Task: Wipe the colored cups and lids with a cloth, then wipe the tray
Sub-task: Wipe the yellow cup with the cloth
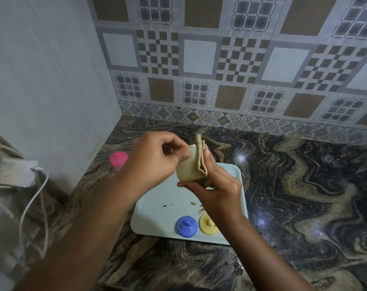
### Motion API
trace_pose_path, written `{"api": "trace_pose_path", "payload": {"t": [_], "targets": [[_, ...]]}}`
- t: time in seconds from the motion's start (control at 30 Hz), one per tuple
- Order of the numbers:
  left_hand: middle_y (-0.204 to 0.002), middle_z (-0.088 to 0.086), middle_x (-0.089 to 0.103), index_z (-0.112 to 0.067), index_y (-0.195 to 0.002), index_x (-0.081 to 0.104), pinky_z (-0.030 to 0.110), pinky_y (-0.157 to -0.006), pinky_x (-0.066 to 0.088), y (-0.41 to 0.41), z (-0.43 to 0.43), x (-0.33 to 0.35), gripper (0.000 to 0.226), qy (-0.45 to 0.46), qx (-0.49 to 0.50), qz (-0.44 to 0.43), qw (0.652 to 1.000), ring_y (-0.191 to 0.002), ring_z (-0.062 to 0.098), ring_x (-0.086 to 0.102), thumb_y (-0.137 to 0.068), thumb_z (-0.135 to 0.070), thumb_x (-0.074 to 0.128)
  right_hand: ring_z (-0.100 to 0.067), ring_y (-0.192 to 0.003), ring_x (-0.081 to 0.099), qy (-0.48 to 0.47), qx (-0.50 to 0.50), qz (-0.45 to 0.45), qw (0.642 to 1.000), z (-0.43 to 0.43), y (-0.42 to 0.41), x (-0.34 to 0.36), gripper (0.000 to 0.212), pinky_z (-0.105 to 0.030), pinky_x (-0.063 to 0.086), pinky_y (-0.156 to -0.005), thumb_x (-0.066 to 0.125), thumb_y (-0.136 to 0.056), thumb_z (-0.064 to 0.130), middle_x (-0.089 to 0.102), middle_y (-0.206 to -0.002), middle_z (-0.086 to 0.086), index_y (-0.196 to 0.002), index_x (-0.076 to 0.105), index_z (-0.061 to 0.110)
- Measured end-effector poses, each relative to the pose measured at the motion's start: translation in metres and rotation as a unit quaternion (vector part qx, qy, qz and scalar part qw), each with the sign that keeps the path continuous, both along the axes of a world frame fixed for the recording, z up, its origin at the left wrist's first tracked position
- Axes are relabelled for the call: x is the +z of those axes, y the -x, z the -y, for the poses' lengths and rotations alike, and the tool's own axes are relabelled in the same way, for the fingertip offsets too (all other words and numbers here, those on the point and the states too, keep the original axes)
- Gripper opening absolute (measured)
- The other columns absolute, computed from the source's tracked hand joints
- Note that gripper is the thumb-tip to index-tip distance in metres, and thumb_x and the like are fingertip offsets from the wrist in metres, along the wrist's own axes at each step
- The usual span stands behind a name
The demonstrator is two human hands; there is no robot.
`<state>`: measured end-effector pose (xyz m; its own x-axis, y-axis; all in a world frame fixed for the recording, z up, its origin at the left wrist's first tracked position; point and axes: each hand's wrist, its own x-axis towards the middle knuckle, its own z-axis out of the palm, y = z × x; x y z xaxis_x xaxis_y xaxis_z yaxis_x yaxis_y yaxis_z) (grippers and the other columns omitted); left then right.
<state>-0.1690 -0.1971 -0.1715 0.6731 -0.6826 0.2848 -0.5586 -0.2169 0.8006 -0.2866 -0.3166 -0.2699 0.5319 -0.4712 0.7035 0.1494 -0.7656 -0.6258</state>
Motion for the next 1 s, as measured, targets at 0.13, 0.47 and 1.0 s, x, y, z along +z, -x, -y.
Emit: {"api": "trace_pose_path", "payload": {"t": [0.13, 0.47, 1.0], "targets": [[-0.102, -0.008, 0.077, -0.027, -0.103, 0.077, 0.037, -0.086, 0.059, 0.001, -0.001, -0.004, 0.026, 0.069, -0.022, -0.187, 0.980, -0.097, 0.010, 0.072, -0.079, -0.037, 0.072, -0.008, -0.057, 0.066, -0.265, 0.060, 0.045, 0.961, -0.007, 0.004, 0.006, 0.027, -0.039, 0.063, -0.067, 0.094, -0.066, 0.027, 0.072, -0.069, -0.021, -0.082, 0.080, 0.011], [-0.087, -0.015, 0.075, -0.032, -0.086, 0.078, 0.040, -0.081, 0.059, 0.010, 0.003, 0.008, 0.004, 0.040, -0.007, -0.044, 0.998, -0.084, 0.012, 0.071, -0.082, -0.032, 0.078, -0.019, -0.075, 0.071, -0.022, -0.027, 0.040, 0.999, -0.003, 0.000, 0.003, 0.073, -0.017, 0.058, -0.074, 0.089, -0.072, 0.036, 0.078, -0.099, -0.012, -0.124, 0.066, -0.009], [-0.096, -0.014, 0.075, -0.032, -0.097, 0.074, 0.028, -0.087, 0.056, 0.012, -0.002, 0.002, 0.014, 0.050, 0.000, -0.071, 0.996, -0.093, 0.001, 0.069, -0.083, -0.034, 0.074, -0.015, -0.065, 0.072, -0.202, 0.025, 0.040, 0.978, -0.010, 0.011, 0.011, 0.052, -0.035, 0.064, -0.067, 0.089, -0.072, 0.041, 0.079, -0.083, -0.009, -0.106, 0.079, 0.003]]}}
